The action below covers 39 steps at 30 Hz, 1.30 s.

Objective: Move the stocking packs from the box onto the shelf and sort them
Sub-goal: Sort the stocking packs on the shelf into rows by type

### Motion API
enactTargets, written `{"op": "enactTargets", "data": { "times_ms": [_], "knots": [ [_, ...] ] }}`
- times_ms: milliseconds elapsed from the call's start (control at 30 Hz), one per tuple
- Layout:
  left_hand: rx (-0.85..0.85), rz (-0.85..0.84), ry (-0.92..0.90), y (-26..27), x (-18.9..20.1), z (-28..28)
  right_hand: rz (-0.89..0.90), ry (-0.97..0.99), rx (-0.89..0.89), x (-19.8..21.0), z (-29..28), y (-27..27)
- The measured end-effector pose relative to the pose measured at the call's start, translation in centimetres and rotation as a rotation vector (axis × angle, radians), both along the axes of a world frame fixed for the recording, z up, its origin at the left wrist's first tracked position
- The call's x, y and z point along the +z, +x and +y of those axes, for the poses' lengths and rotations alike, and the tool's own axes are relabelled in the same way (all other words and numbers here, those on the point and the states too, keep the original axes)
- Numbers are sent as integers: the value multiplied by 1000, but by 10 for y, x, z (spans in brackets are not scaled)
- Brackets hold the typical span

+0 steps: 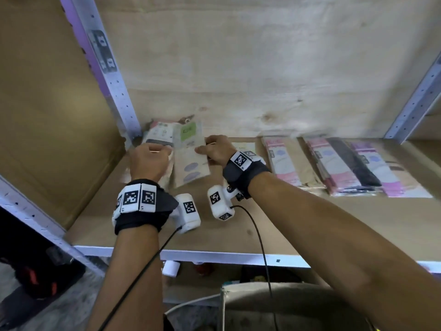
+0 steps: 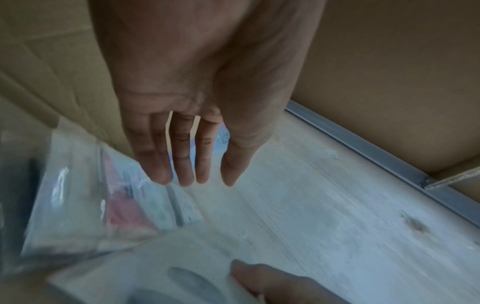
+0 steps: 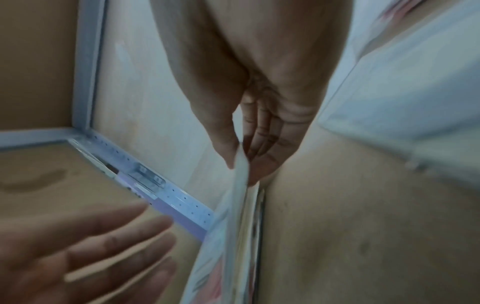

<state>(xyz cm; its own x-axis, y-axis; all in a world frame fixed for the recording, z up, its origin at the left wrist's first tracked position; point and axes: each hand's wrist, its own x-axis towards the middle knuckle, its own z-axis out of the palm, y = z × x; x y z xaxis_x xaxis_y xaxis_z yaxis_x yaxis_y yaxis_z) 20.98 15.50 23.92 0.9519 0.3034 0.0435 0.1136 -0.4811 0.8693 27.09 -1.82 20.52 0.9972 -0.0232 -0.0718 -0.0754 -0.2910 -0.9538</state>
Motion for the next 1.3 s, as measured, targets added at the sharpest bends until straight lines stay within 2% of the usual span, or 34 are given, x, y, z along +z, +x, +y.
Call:
{"op": "enactTargets", "data": {
  "times_ms": [67, 167, 300, 433, 533, 633, 767, 900, 967, 1167, 1300],
  "knots": [
    [-65, 46, -120, -3, -3, -11, -79, -16, -24, 10, -22, -16],
    [-221, 50, -407, -9, -4, -38, -203, -72, -40, 29, -55, -44],
    [-445, 74, -619, -24, 7, -75, -333, -153, 75, 55, -90, -92],
    [-584, 58, -873, -40, 12, -99, -472, -340, 131, 64, -116, -136],
    [-520, 7, -871, -51, 15, -117, -477, -482, 140, 59, -132, -159],
    [-454, 18, -859, -55, 12, -131, -400, -418, 86, 51, -153, -171],
    [-505, 58, -828, -54, 5, -143, -392, -298, -91, 40, -184, -168],
    [-529, 103, -812, -48, -3, -150, -27, 59, 22, 24, -211, -167],
    [-532, 131, -788, -45, -7, -155, 81, 172, 67, 17, -220, -170],
    [-367, 10, -811, -32, -11, -152, 82, 253, 73, 13, -234, -173],
    [-294, -50, -610, -26, -16, -145, 106, 218, 134, 12, -234, -178]
  ]
}}
